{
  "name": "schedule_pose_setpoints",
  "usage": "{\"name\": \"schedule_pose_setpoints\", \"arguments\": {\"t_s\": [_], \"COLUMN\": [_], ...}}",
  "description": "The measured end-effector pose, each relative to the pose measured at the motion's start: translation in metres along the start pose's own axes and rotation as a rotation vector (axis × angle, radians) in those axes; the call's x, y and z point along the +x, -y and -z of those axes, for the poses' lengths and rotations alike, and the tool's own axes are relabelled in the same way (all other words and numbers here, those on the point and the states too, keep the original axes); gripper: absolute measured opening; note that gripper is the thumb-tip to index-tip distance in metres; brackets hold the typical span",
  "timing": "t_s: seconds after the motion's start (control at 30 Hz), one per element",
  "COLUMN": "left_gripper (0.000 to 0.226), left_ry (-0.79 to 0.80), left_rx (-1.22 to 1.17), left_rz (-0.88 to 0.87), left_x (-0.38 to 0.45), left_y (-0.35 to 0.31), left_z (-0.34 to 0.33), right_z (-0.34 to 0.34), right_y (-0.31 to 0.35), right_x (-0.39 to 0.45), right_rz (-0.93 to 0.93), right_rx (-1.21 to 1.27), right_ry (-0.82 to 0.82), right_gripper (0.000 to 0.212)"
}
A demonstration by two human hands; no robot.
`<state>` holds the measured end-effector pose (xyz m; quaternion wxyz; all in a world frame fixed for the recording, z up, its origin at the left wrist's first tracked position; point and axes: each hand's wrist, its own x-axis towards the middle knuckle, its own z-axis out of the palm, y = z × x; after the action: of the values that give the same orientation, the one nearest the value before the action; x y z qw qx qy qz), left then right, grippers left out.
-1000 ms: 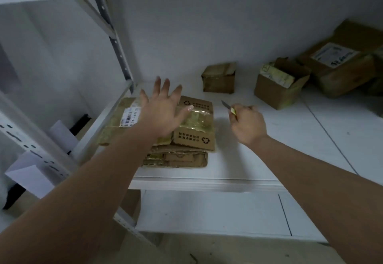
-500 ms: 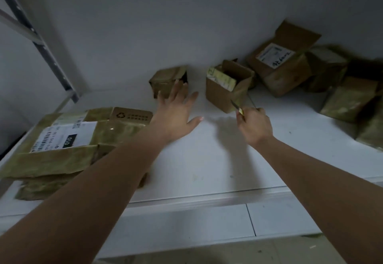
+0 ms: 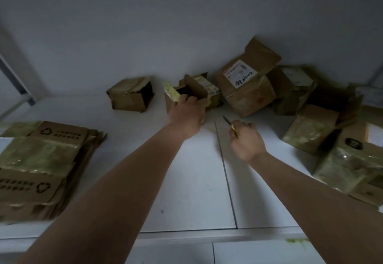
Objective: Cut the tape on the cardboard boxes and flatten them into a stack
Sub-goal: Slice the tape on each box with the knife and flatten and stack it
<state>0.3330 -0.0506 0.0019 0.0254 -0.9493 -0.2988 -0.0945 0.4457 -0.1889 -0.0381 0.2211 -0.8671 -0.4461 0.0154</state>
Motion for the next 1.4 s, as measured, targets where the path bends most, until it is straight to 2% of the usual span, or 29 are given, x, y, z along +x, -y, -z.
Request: {"name": "schedule_pose_setpoints", "arguments": {"t_s": [0.07,0.17,0.23,0.3,0.37,0.47,0.6,0.73,0.87,0.97,1.2,1.33,1.4], "left_gripper": [0.050,0.035,0.038,0.052,0.059,0.041,0.028,0.029,0.054,0.065,0.049,0.060,0.069], "left_ry": [-0.042,-0.096,-0.120,-0.129,-0.157,-0.249,-0.190,-0.114,-0.242,-0.247,-0.237,-0.044,0.118], "left_rx": [0.041,-0.054,-0.151,-0.270,-0.354,-0.453,-0.630,-0.646,-0.750,-0.620,-0.450,-0.078,-0.038], "left_rz": [0.018,0.091,0.124,0.120,0.073,0.000,0.048,0.222,0.453,0.457,0.215,0.252,0.332], "left_x": [-0.003,-0.014,-0.026,-0.042,-0.061,-0.094,-0.149,-0.200,-0.231,-0.235,-0.211,-0.182,-0.171], "left_y": [-0.003,-0.006,-0.007,-0.007,-0.007,-0.006,-0.015,-0.011,0.000,0.002,-0.043,-0.058,-0.064], "left_z": [-0.001,0.007,0.013,0.017,0.019,0.023,0.025,0.016,0.012,0.021,0.032,0.025,0.017], "right_z": [-0.002,-0.002,-0.001,0.002,0.005,0.008,0.012,0.010,0.010,0.014,0.023,0.025,0.026], "right_y": [-0.008,-0.010,-0.005,0.003,0.011,0.022,0.040,0.046,0.035,0.028,0.019,-0.005,-0.020], "right_x": [0.000,-0.006,-0.011,-0.018,-0.026,-0.045,-0.080,-0.117,-0.143,-0.149,-0.141,-0.125,-0.116], "right_rz": [0.000,-0.006,-0.001,-0.001,-0.010,-0.010,-0.027,-0.022,-0.063,-0.108,0.012,0.115,0.153], "right_rx": [0.005,0.047,0.081,0.119,0.162,0.248,0.290,0.278,0.217,0.192,0.175,0.174,0.160], "right_ry": [0.026,0.051,0.056,0.042,-0.012,-0.168,-0.224,-0.180,-0.129,-0.095,0.049,0.108,0.136], "right_gripper": [0.026,0.028,0.029,0.031,0.029,0.029,0.031,0.035,0.040,0.042,0.034,0.023,0.017]}}
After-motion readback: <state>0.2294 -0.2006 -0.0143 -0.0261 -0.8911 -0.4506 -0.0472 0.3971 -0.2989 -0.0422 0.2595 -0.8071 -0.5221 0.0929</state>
